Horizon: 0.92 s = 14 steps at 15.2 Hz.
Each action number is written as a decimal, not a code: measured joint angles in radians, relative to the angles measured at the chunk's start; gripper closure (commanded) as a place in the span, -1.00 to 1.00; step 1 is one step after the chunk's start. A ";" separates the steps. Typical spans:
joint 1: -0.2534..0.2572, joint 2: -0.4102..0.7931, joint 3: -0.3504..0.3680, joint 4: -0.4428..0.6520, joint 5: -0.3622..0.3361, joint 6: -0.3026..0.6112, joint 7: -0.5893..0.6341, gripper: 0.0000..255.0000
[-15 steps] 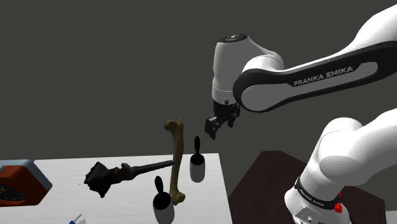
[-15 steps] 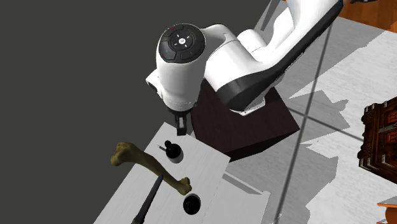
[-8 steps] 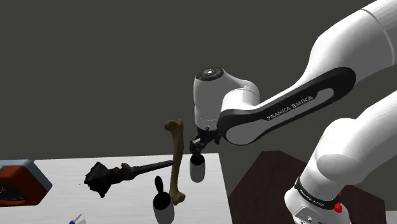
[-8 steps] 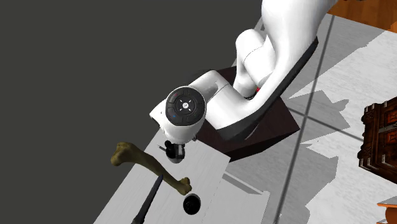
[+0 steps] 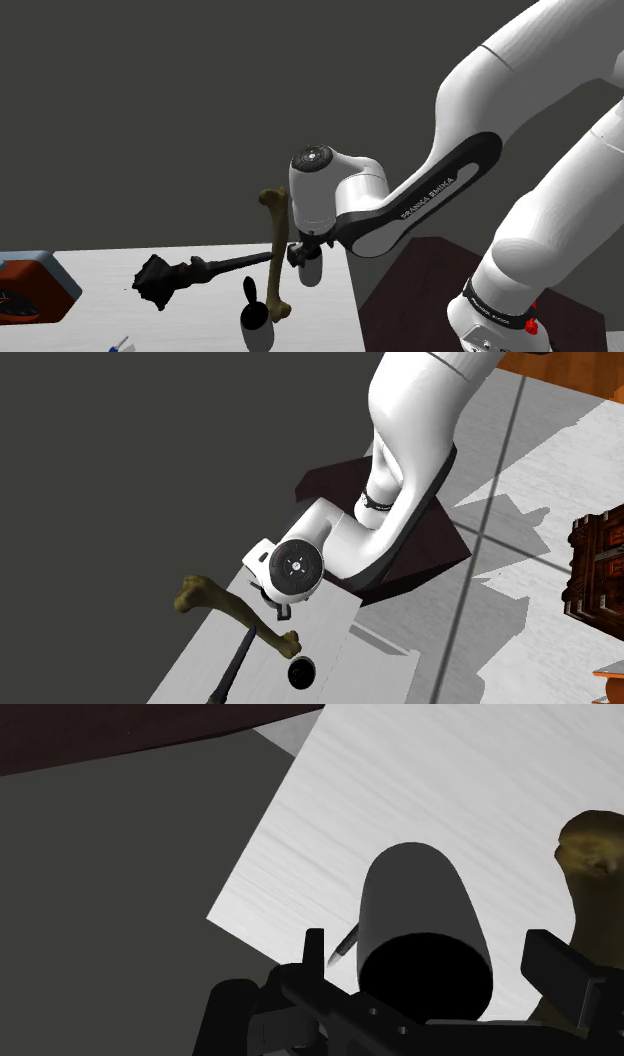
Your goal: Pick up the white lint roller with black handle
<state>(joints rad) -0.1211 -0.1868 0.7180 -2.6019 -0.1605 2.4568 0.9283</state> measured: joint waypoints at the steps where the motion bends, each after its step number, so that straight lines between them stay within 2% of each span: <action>1: -0.007 0.016 0.006 0.000 -0.018 0.011 0.015 -1.00; 3: -0.018 0.041 0.017 -0.005 -0.049 0.034 0.045 -1.00; 4: -0.021 0.047 0.018 -0.008 -0.057 0.041 0.051 1.00; 14: -0.024 0.053 0.021 -0.009 -0.067 0.050 0.059 1.00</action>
<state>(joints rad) -0.1451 -0.1341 0.7390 -2.6111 -0.2271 2.5064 0.9875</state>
